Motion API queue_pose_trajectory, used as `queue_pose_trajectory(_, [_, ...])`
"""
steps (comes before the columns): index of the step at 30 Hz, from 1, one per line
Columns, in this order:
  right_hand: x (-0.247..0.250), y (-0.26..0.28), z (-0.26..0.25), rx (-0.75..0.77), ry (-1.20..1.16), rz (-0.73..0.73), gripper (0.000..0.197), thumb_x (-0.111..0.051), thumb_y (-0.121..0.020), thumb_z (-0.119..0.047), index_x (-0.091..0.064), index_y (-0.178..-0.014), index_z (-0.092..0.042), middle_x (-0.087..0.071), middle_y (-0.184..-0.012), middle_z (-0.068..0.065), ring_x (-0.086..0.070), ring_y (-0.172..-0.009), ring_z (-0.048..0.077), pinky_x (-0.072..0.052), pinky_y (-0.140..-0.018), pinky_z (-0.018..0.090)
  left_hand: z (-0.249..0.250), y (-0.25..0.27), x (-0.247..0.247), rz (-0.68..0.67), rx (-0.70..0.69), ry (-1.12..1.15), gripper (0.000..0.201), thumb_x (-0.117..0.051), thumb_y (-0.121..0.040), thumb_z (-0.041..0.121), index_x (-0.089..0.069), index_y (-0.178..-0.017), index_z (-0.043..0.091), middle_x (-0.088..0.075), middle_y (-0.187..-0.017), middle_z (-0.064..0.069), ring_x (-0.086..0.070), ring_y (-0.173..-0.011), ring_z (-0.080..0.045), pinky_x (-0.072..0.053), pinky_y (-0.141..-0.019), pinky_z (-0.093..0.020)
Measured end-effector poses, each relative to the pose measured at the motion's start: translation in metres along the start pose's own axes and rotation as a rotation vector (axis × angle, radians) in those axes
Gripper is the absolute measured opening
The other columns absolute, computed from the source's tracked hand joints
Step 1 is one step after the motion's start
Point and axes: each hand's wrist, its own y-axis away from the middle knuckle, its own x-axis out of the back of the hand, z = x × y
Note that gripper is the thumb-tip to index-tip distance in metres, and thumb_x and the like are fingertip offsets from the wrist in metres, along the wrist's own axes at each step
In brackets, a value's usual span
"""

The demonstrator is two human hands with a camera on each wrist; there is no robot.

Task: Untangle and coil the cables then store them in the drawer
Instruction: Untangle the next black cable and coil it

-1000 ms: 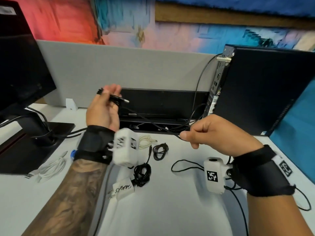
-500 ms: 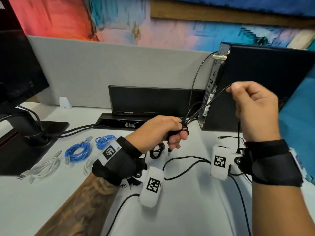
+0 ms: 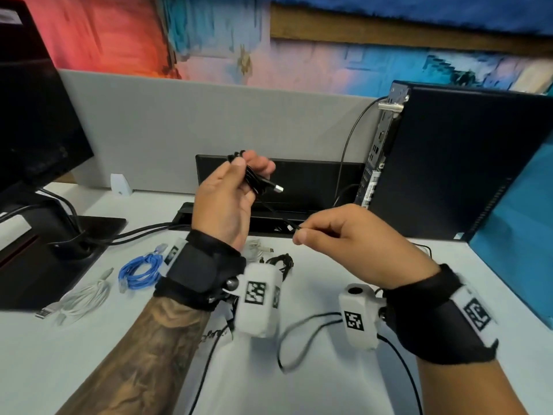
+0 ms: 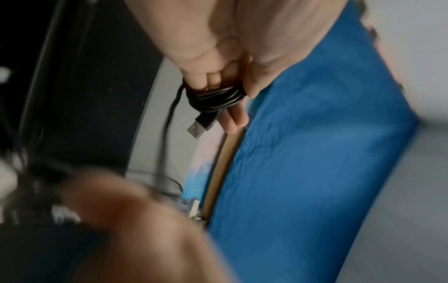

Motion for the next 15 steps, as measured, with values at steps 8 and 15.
queue_pose_trajectory(8, [0.030, 0.010, 0.008, 0.111, -0.083, 0.363, 0.013, -0.067, -0.095, -0.022, -0.074, -0.085, -0.025, -0.067, -0.073, -0.008, -0.061, -0.066, 0.013, -0.057, -0.065, 0.038, -0.013, 0.033, -0.022, -0.504, -0.030, -0.845, 0.024, -0.049, -0.098, 0.025, -0.065, -0.085, 0.012, -0.069, -0.076, -0.002, -0.067, -0.077, -0.024, -0.056, -0.081, -0.049])
queue_pose_trajectory(15, [0.017, -0.004, 0.022, 0.123, -0.217, 0.402, 0.019, -0.061, -0.101, -0.020, -0.074, -0.098, -0.033, -0.072, -0.087, -0.024, -0.065, -0.080, -0.003, -0.046, -0.065, 0.009, 0.013, 0.032, -0.028, -0.586, 0.574, 0.010, 0.028, -0.043, -0.095, 0.019, -0.064, -0.081, 0.006, -0.043, -0.057, 0.003, -0.046, -0.054, -0.014, -0.054, -0.071, -0.031])
